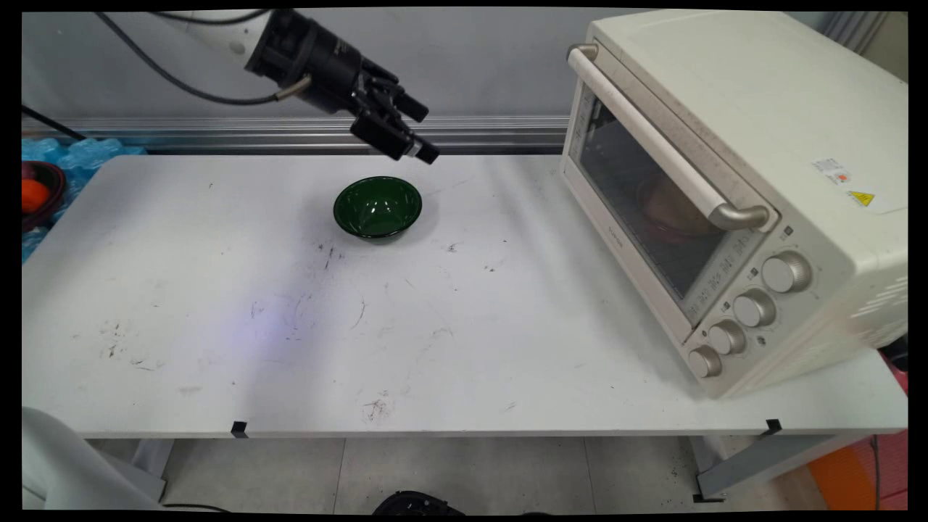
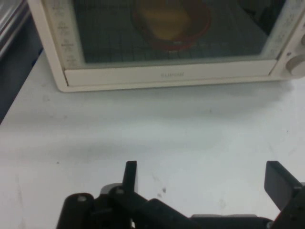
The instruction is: Open the oven
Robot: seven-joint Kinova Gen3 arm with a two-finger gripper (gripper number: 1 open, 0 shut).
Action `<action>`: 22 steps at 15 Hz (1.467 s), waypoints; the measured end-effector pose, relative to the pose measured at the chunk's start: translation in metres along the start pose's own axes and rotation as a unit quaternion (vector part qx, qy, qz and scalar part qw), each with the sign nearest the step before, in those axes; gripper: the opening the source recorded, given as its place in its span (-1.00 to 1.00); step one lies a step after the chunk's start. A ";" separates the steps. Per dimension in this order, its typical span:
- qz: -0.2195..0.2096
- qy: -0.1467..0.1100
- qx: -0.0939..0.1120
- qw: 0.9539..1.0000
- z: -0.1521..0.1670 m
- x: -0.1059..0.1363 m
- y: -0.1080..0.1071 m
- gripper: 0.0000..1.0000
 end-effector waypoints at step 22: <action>0.010 -0.017 0.034 0.999 0.107 0.194 0.027 1.00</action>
